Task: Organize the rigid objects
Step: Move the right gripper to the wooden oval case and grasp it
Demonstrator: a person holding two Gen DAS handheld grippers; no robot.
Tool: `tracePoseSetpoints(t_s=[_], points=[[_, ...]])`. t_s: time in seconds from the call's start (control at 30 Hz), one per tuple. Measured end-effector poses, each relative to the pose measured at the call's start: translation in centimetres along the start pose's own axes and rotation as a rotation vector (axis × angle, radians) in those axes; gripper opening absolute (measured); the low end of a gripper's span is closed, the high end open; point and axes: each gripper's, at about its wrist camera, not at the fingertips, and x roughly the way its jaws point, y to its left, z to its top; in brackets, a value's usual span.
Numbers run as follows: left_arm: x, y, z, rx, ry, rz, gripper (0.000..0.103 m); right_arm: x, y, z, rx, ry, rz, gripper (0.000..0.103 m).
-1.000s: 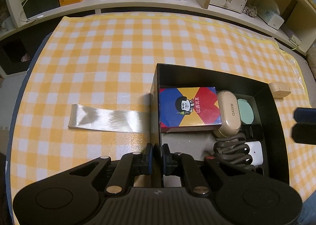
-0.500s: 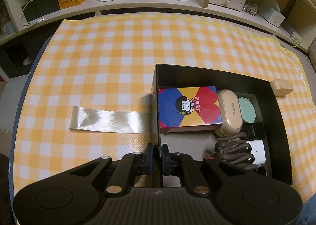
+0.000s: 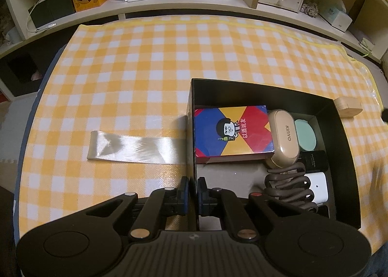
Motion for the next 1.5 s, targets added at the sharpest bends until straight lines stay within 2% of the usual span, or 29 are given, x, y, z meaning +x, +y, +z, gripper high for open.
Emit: tracePoseSetpoints(t_s=[0.03,0.13,0.4,0.57,0.73,0.8,0.87,1.0,1.23,1.33,1.5], points=[[0.0,-0.1,0.0,0.002,0.0,0.002,0.007,0.6,-0.2,0.5,0.013,0.005,-0.021,0.101],[0.1,0.0,0.1,-0.001,0.0,-0.001,0.007,2.2,-0.9,1.4,0.052,-0.007,-0.063,0.081],[0.2,-0.4,0.2,0.014,-0.002,0.006,0.007,6.6,-3.0,2.2,0.096,-0.01,-0.148,0.077],[0.2,-0.5,0.2,0.014,-0.003,0.006,0.007,6.0,-3.6,1.1,0.073,0.025,-0.143,0.077],[0.2,-0.4,0.2,0.018,-0.003,0.007,0.007,4.6,-3.3,-0.4,0.037,0.125,-0.126,0.078],[0.2,-0.4,0.2,0.016,-0.002,0.006,0.007,4.1,-3.3,-0.6,0.068,0.12,-0.081,0.087],[0.2,-0.4,0.2,0.017,-0.003,0.007,0.007,4.0,-2.9,-0.5,0.088,0.116,-0.033,0.103],[0.2,-0.4,0.3,0.013,-0.002,0.004,0.007,5.0,-1.3,-0.7,0.047,0.126,-0.042,0.103],[0.2,-0.6,0.3,0.011,-0.002,0.003,0.007,7.8,0.2,-1.9,-0.039,0.197,-0.072,0.103],[0.2,-0.6,0.3,0.009,-0.001,0.001,0.007,8.3,0.5,-2.1,-0.075,0.209,-0.086,0.094],[0.4,-0.3,0.6,0.002,0.003,-0.001,0.007,7.8,0.3,-2.5,-0.084,0.208,-0.086,0.093]])
